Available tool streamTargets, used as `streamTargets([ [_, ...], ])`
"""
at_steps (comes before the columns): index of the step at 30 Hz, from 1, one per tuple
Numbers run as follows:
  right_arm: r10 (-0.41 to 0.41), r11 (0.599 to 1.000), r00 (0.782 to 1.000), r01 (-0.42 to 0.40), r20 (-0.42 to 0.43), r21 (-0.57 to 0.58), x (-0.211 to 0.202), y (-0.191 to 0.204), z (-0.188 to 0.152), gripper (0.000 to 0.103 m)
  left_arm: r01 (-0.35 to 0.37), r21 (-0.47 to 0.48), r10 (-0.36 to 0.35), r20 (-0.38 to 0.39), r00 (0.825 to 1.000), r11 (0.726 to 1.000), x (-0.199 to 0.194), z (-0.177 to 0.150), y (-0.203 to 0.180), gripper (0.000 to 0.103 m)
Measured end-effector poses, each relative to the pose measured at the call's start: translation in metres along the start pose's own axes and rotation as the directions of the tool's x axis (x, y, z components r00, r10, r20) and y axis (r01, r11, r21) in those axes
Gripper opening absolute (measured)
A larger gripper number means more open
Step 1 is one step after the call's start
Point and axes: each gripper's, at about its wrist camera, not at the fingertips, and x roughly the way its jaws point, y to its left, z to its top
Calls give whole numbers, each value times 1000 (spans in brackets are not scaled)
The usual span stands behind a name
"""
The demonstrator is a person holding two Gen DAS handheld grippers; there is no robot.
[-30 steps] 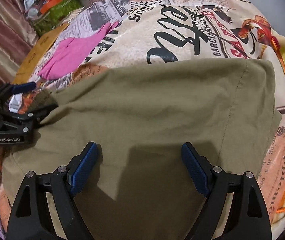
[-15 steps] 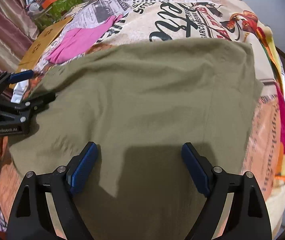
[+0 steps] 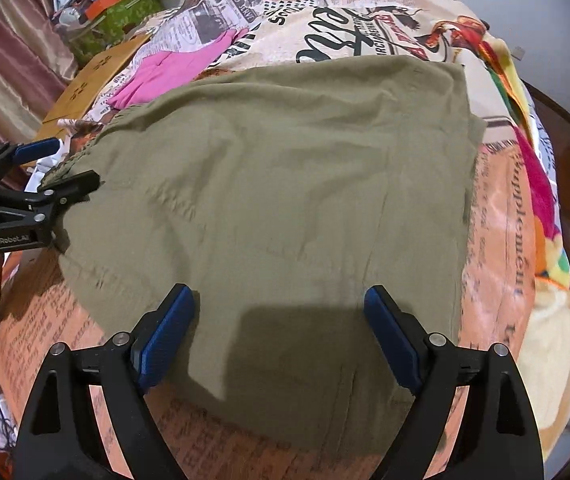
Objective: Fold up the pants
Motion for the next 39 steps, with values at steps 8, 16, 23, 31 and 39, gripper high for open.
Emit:
streamTargets([
  [8, 11, 1000, 999, -11, 37, -13, -13, 12, 0, 86, -10, -35, 11, 37, 999, 999, -25, -6, 10, 99],
  [16, 42, 998, 989, -35, 139, -53, -25, 38, 12, 86, 51, -165, -42, 56, 998, 985, -41, -13, 31, 99],
  [23, 56, 998, 985, -53, 161, -21, -14, 45, 23, 86, 158, -294, -162, 8, 987, 943, -29, -23, 48, 99],
  [31, 56, 998, 996, -55, 63, -15, 15, 41, 17, 88, 288, -417, -341, -58, 938, 862, -7, -45, 47, 99],
  [39, 68, 998, 995, -68, 66, -3, 15, 39, 14, 90, 384, -471, -469, -73, 880, 794, 0, -48, 32, 99],
])
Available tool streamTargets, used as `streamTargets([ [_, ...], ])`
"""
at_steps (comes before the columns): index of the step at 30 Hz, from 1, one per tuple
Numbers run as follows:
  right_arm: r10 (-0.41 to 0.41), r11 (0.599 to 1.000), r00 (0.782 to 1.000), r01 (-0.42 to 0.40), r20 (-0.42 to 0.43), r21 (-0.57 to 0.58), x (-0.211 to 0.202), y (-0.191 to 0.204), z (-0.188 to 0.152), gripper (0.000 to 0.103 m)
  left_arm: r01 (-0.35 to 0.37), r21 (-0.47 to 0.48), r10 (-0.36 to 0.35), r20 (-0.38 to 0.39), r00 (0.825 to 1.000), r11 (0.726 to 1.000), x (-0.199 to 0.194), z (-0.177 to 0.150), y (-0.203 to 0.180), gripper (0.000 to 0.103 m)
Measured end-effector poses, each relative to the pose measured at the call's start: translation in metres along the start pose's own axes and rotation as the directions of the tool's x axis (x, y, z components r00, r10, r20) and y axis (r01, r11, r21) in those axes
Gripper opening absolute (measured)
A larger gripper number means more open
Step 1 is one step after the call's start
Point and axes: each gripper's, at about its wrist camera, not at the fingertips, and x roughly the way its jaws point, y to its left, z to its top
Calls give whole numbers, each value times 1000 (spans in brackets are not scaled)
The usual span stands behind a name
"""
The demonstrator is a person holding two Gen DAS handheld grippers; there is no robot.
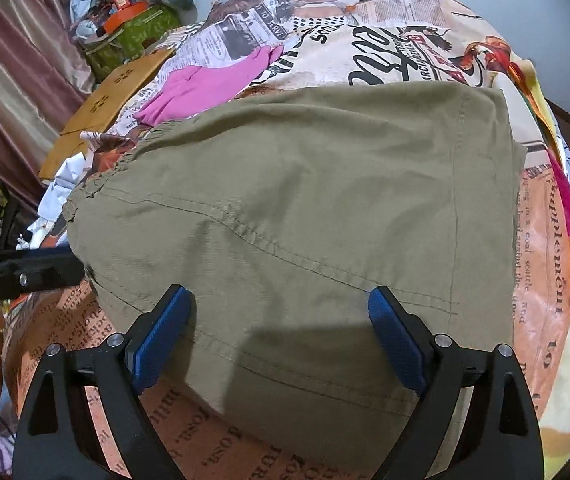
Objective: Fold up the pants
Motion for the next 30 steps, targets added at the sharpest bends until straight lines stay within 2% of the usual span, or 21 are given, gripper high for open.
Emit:
streamTargets([
  [5, 10, 1000, 1000, -10, 0, 7, 1, -1, -1, 90, 79, -63, -79, -9, 997, 995, 7, 13, 2, 102],
  [9, 6, 1000, 1000, -6, -7, -4, 2, 1, -1, 90, 105, -123, -107, -13, 994, 987, 13, 26, 10, 102],
  [12, 6, 1000, 1000, -6, -8, -5, 2, 2, -2, 90, 104, -146, -106, -6, 994, 984, 15, 34, 13, 102],
  [15, 7, 1000, 1000, -7, -8, -4, 2, 1, -1, 90, 67, -151, -65, 21, 998, 986, 14, 39, 12, 100],
  [17, 7, 1000, 1000, -7, -6, -5, 2, 1, -2, 90, 17, -136, -12, 38, 999, 991, 15, 41, 10, 81],
  [18, 7, 1000, 1000, -7, -6, -4, 2, 1, -2, 90, -30, -125, 37, 55, 998, 992, 13, 41, 8, 76],
  [20, 9, 1000, 1000, -9, -5, -3, 2, 1, -2, 90, -47, -127, 57, 73, 996, 991, 12, 39, 10, 67],
  [21, 9, 1000, 1000, -9, -5, -3, 2, 1, -2, 90, -48, -133, 60, 88, 994, 990, 11, 38, 11, 65],
  [23, 8, 1000, 1000, -8, -6, -3, 2, 1, -2, 90, -62, -131, 77, 115, 990, 989, 7, 37, 12, 53],
  [26, 8, 1000, 1000, -8, -5, -3, 2, 1, -2, 90, -98, -98, 113, 170, 979, 990, 0, 36, 6, 43],
  [30, 4, 1000, 1000, -4, -4, -7, 1, 2, -1, 90, -162, -34, 166, 220, 961, 986, -3, 32, -3, 41],
])
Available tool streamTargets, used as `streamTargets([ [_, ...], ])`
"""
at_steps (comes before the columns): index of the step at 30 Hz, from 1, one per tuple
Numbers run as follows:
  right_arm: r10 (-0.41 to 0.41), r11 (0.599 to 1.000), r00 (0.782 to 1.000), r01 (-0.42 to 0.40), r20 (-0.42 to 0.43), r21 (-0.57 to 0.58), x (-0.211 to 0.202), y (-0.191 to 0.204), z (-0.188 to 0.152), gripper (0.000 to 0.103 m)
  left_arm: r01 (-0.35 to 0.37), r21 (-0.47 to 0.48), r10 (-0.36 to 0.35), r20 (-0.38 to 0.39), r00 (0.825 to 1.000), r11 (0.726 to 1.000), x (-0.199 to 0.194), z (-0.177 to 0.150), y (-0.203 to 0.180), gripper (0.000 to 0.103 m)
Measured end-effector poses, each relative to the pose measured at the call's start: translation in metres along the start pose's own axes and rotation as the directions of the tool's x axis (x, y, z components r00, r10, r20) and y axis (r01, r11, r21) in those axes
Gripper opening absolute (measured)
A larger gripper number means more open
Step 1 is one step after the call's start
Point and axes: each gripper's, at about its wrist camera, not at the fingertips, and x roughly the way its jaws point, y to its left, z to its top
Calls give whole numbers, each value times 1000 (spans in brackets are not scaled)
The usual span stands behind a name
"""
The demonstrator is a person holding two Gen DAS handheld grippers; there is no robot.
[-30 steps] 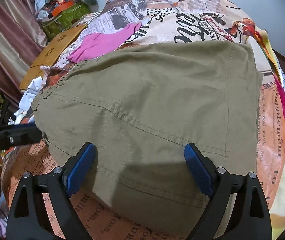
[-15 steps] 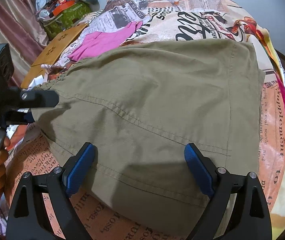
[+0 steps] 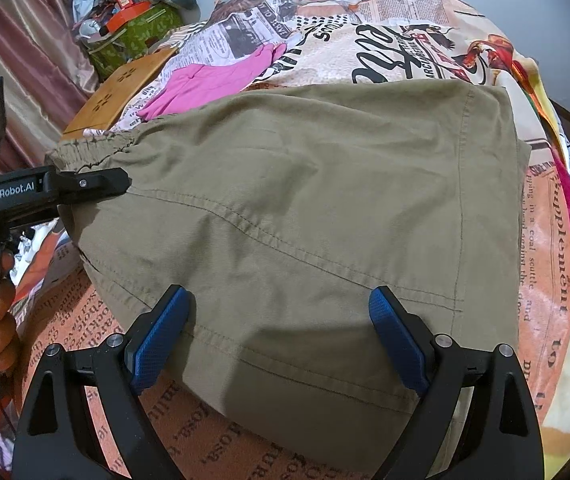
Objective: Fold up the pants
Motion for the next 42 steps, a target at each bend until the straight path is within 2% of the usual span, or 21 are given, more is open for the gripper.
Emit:
streamTargets([
  [3, 3, 1000, 1000, -3, 6, -9, -3, 4, 0, 90, -39, 43, 37, 47, 998, 998, -10, -4, -2, 39],
  [7, 18, 999, 1000, -18, 12, -33, -6, 11, 0, 90, -134, 98, 120, 142, 983, 986, -33, -11, 3, 38],
  [11, -5, 999, 999, 8, 52, -52, -15, 17, -2, 90, -261, 130, 225, 239, 945, 957, -56, -18, 14, 37],
  [14, -3, 999, 997, 5, 82, -31, -23, 13, -3, 90, -318, 159, 263, 293, 919, 935, -68, -20, 13, 35],
  [16, -12, 1000, 995, 13, 98, -19, -29, 10, -5, 90, -353, 187, 275, 346, 897, 917, -78, -19, 6, 34],
  [22, -49, 999, 991, 46, 128, 29, -47, -9, -15, 90, -360, 254, 224, 440, 870, 898, -98, -14, -27, 31],
  [24, -63, 997, 990, 58, 128, 47, -50, -17, -21, 90, -349, 275, 198, 455, 868, 896, -102, -12, -41, 30],
  [28, -88, 992, 990, 77, 113, 99, -49, -38, -34, 90, -243, 281, 95, 452, 887, 928, -113, -4, -58, 29],
  [31, -71, 988, 995, 61, 67, 143, -40, -52, -44, 90, -192, 299, 41, 445, 895, 935, -115, 3, -76, 28],
  [36, -9, 982, 998, -2, 56, 188, -34, -62, -52, 90, -157, 355, -15, 437, 899, 922, -114, 4, -112, 25],
  [42, 0, 984, 998, -10, 62, 175, -35, -63, -54, 90, -124, 429, -75, 419, 905, 895, -113, 1, -149, 24],
])
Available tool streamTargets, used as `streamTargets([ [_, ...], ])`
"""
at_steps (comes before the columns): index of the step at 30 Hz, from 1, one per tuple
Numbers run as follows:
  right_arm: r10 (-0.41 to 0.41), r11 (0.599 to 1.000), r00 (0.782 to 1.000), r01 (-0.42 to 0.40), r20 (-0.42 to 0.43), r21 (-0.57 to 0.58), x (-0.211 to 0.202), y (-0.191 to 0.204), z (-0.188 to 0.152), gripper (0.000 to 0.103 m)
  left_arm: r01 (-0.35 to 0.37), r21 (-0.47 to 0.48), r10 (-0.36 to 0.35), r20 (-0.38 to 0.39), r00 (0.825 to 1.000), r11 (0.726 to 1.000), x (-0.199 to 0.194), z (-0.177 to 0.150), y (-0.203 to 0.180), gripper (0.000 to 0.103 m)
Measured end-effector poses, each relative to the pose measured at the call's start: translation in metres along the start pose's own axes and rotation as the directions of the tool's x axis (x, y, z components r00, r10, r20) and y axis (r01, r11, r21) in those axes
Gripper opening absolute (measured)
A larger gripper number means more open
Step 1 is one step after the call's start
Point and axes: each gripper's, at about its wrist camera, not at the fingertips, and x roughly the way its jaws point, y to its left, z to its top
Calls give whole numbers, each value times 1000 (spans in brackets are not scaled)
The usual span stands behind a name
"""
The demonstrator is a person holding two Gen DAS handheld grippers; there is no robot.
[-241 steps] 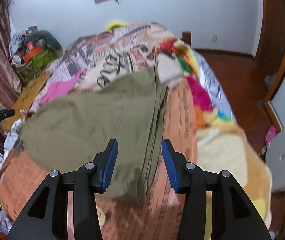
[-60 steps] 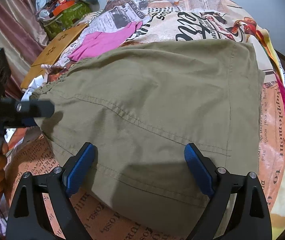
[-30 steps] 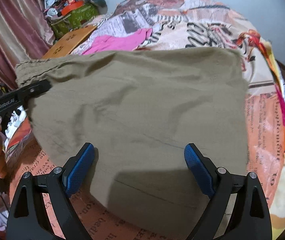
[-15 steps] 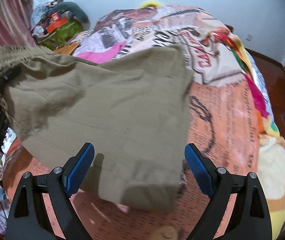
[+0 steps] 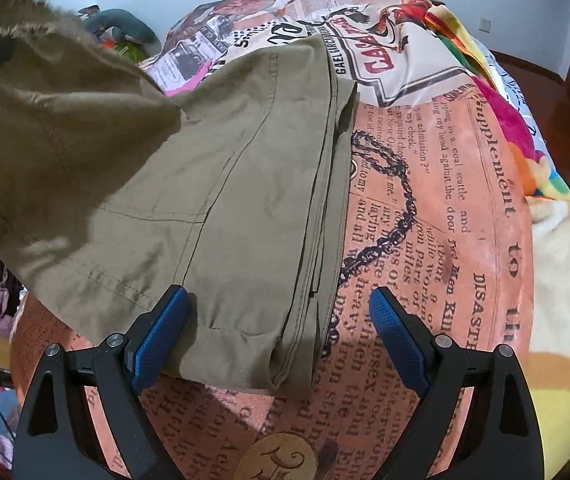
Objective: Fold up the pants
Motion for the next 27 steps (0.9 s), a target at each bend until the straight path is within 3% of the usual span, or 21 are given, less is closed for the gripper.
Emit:
streamTargets([
  [4, 7, 1000, 1000, -7, 3, 3, 1, 0, -1, 90, 51, 21, -51, -9, 999, 998, 1, 4, -17, 24],
  [11, 14, 1000, 1000, -14, 7, 8, 1, -1, -1, 90, 153, 43, -149, -89, 985, 987, 15, 4, -44, 24],
  [18, 13, 1000, 1000, -13, 6, 8, 1, -1, -1, 90, 248, 43, -234, -208, 950, 968, 35, -8, -65, 24],
  [24, 13, 1000, 1000, -13, 6, 8, 1, -1, -1, 90, 272, 83, -235, -305, 923, 959, 47, -21, -80, 24],
  [27, 12, 1000, 1000, -12, 6, 8, 1, -1, -2, 90, 288, 109, -236, -344, 909, 951, 48, -26, -85, 40],
])
